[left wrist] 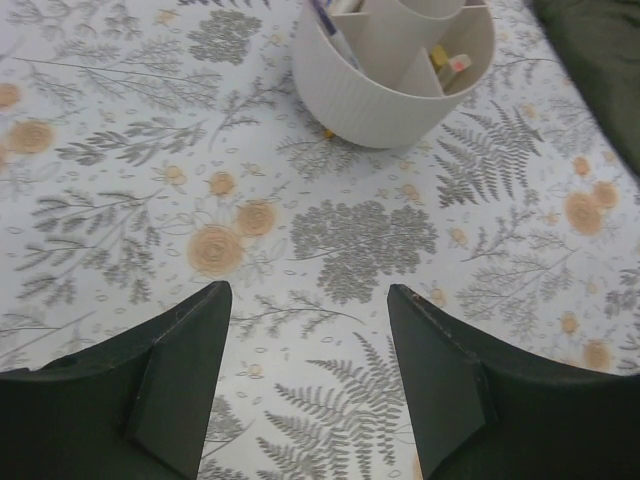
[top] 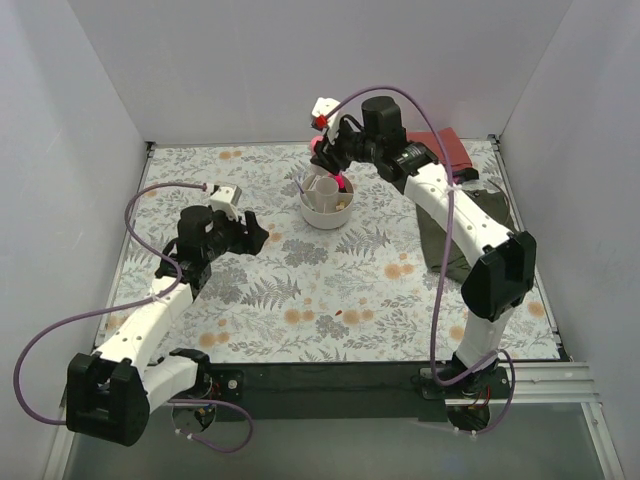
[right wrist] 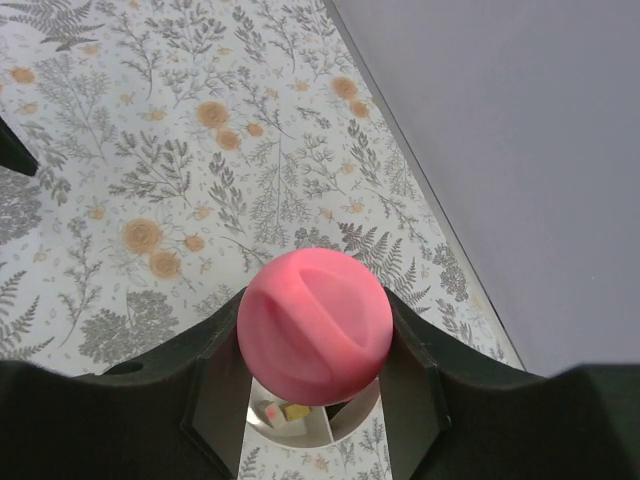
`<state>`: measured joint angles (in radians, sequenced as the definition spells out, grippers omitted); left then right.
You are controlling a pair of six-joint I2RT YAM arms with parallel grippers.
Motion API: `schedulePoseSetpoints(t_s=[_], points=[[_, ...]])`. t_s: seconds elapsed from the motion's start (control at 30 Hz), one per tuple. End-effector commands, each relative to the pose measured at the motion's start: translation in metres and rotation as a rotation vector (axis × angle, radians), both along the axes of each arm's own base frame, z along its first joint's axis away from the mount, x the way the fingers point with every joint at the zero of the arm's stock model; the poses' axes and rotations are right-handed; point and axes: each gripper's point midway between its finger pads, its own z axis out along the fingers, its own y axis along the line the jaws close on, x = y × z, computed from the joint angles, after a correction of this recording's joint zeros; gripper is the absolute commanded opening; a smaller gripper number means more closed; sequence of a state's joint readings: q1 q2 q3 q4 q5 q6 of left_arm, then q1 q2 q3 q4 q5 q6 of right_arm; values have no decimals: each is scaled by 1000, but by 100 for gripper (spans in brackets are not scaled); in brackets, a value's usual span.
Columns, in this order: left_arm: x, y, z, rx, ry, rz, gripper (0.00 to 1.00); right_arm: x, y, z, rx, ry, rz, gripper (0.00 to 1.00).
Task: Sort the stationery into containers
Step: Place the pen at the center of the board.
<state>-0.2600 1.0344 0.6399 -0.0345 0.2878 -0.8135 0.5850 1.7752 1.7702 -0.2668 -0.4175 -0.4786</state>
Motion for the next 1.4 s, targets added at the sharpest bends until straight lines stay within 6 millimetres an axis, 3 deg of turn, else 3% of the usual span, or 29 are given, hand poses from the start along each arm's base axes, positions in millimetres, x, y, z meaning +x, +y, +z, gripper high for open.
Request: schedulePoseSetpoints(t_s=[0.0,0.2,0.43,0.53,0.6,0.77,1.07,1.37], points=[[8,23,20,145,-60,-29,63,34,2,-1,-20,-6,-36,1],[3,48,31,165,-47,11,64,60,0,-10,-13,12,-31,1],[5,83,27,143,-15,128,64,62,-9,-19,-31,45,-35,1],[5,80,24,136,-7,115,64,61,-11,-33,-40,82,-30,1],[7,89,25,131,-5,137,64,62,-8,-40,-38,101,-25,1],[7,91,26,135,2,138,64,66,-1,-48,-17,145,-21,1],[4,92,22,141,17,127,64,68,-2,-86,-41,238,-42,2],[9,90,23,132,26,104,64,68,-5,-120,8,412,-70,9]])
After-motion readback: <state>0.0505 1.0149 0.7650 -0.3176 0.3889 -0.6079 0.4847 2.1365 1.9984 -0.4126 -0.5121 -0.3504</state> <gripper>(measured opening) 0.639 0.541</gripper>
